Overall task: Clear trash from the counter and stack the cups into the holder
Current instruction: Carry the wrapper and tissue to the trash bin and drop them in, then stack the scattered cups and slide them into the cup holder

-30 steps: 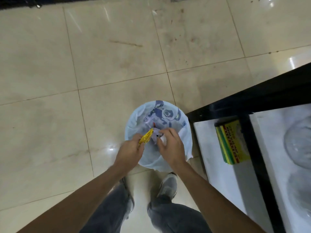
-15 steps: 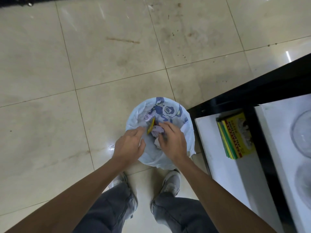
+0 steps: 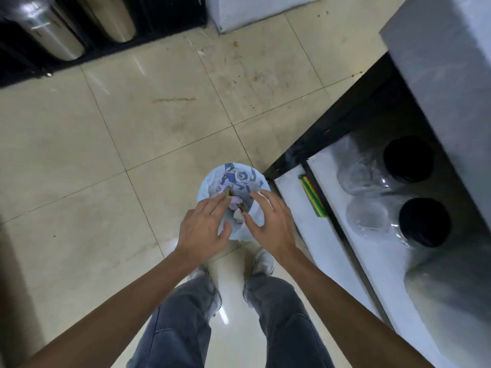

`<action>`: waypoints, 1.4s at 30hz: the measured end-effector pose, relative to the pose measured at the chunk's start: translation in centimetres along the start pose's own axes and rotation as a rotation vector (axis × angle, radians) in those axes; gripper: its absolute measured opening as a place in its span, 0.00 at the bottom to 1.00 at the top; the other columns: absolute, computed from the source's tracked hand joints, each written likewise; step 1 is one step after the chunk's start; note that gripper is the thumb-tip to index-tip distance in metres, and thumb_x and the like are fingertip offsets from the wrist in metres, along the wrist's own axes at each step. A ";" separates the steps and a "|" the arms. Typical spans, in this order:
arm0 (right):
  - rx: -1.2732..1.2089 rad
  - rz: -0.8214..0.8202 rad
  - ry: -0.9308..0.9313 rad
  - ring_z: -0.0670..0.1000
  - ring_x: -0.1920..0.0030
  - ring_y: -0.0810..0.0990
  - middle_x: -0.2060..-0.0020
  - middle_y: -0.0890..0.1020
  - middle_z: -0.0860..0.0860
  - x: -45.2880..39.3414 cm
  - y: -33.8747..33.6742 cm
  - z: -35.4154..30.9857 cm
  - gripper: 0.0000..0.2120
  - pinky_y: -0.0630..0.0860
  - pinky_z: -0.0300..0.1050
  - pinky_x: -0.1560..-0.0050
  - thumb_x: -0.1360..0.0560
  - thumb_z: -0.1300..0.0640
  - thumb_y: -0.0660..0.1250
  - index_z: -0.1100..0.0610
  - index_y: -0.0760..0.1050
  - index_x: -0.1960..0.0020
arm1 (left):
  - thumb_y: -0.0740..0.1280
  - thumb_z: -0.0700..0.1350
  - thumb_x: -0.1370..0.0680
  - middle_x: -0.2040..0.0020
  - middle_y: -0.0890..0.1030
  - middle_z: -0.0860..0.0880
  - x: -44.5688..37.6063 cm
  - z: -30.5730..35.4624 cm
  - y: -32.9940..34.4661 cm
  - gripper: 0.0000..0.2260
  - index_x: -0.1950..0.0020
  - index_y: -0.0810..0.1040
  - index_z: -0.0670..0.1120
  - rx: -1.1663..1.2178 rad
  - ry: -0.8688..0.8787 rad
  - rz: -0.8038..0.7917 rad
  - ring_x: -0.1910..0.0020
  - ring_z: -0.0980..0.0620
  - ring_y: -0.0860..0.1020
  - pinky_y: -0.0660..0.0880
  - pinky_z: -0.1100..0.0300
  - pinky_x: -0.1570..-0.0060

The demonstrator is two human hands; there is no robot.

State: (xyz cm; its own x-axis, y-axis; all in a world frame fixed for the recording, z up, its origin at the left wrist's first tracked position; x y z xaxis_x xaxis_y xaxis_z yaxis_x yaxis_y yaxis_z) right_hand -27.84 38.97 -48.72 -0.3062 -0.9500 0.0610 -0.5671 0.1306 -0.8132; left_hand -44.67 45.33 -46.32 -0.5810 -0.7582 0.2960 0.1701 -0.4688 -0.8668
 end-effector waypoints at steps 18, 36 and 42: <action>0.021 0.505 0.173 0.52 0.34 0.77 0.36 0.80 0.53 11.9 -26.1 -12.5 0.22 0.75 0.47 0.35 0.25 0.48 0.74 0.55 0.78 0.35 | 0.61 0.51 0.23 0.31 0.76 0.53 9.0 15.7 -21.1 0.21 0.30 0.74 0.52 0.051 0.427 0.164 0.40 0.52 0.75 0.78 0.58 0.50; 0.068 0.987 0.407 0.40 0.29 0.70 0.33 0.77 0.45 27.8 -44.9 -7.1 0.20 0.67 0.37 0.29 0.20 0.44 0.66 0.49 0.74 0.31 | 0.62 0.50 0.20 0.31 0.75 0.54 10.9 41.4 -26.8 0.21 0.27 0.71 0.51 0.102 0.985 0.209 0.34 0.53 0.71 0.79 0.56 0.44; 0.122 1.064 0.453 0.35 0.31 0.68 0.34 0.78 0.46 32.6 -49.8 -2.0 0.19 0.68 0.37 0.30 0.20 0.45 0.66 0.49 0.74 0.31 | 0.64 0.48 0.20 0.31 0.76 0.53 11.5 50.7 -23.9 0.20 0.28 0.73 0.50 0.080 1.054 0.151 0.34 0.52 0.72 0.79 0.54 0.47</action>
State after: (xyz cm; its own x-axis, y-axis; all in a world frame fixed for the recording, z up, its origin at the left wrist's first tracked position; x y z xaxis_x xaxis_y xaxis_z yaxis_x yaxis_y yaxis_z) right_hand -11.06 2.05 -5.08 -0.8429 -0.1859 -0.5050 0.2104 0.7499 -0.6272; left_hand -15.03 24.82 -1.86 -0.9380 -0.0544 -0.3423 0.3277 -0.4604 -0.8250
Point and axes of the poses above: each hand's wrist, its own x-axis away from the middle knuckle, its own y-axis out of the palm, z = x × y, the point moved 6 cm from there along -x, towards the middle knuckle
